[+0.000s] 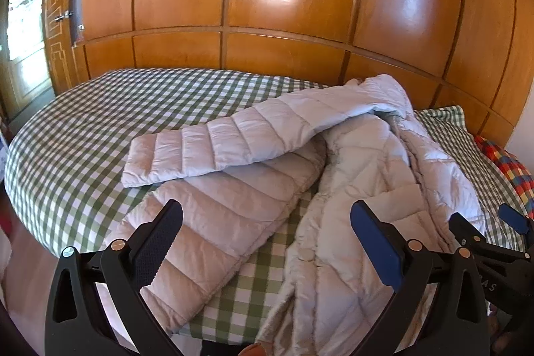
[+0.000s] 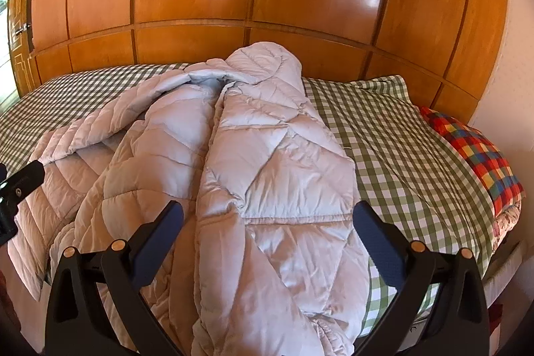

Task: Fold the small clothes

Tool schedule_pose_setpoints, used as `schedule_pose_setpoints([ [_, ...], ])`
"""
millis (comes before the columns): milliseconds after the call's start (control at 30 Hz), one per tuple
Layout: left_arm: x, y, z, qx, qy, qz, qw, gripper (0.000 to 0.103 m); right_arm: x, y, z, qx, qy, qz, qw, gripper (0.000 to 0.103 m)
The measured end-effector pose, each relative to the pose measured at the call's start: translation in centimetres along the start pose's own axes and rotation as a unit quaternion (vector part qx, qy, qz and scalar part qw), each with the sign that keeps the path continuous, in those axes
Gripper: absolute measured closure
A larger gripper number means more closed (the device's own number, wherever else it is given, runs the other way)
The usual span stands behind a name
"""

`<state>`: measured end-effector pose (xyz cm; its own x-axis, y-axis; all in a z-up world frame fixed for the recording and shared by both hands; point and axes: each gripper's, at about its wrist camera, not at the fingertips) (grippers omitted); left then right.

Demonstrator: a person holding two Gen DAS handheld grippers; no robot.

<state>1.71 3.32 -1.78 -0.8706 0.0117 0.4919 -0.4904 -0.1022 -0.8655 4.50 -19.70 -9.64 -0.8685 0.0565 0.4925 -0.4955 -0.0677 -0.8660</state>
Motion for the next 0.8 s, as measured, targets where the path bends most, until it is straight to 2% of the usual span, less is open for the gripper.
schedule_pose_setpoints([
  [67, -0.1, -0.3, -0.6, 0.003, -0.011, -0.004, 0.9999, 0.003, -0.3, -0.3, -0.1, 0.002, -0.005, -0.004, 1.000, 0.002],
  [267, 0.7, -1.1, -1.6, -0.005, -0.025, 0.025, 0.9994, 0.003, -0.3, -2.0, -0.2, 0.016, -0.014, 0.015, 1.000, 0.002],
  [500, 0.8, -1.3, -1.8, -0.016, -0.027, 0.028, 0.9991, 0.003, -1.0, -4.1, -1.1, 0.057, -0.048, 0.041, 0.996, 0.002],
  [800, -0.4, -0.8, -2.7, -0.012, -0.029, 0.011, 0.9995, 0.003, -3.8, -6.3, -3.5, 0.124, -0.104, 0.032, 0.986, 0.002],
])
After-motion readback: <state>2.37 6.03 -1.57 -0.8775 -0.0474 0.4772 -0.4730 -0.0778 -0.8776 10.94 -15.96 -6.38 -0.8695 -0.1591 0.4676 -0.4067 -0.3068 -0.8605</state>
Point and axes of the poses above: each gripper's, at about its wrist camera, not at the fingertips, and x roughly against the way its jaws point, z to its right, y to its underside, and after that the axes turned 9 degrees about z, right-handed
